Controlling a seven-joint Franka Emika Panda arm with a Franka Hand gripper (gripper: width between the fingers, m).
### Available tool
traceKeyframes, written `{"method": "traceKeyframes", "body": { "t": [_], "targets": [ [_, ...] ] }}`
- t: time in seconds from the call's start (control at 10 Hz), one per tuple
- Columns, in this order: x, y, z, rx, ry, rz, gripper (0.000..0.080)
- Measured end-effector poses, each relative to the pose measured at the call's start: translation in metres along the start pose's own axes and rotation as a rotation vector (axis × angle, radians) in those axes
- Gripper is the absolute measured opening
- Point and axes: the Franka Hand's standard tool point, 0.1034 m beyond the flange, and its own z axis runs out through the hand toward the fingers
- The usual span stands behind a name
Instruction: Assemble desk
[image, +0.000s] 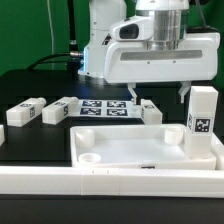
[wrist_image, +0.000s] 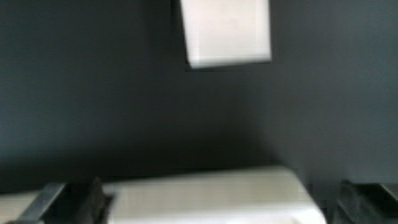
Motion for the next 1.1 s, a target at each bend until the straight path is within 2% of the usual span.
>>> {"method": "traceKeyframes", "body": {
  "t": [0.2, 0.6, 0.8, 0.9, 1.1],
  "targets": [
    [-0.013, -0.002, 0.010, 0.003, -0.086, 0.006, 0.0648],
    [-0.017, -0.005, 0.010, 0.021, -0.337, 0.009, 0.0648],
    [-0.016, -0.006, 0.016, 0.025, -0.447, 0.011, 0.0648],
    [-0.023, -0.006, 0.017, 0.029, -0.525, 0.012, 0.0648],
    [-0.024, -0.009, 0.024, 0.033, -0.662, 0.008, 0.0648]
  ]
}}
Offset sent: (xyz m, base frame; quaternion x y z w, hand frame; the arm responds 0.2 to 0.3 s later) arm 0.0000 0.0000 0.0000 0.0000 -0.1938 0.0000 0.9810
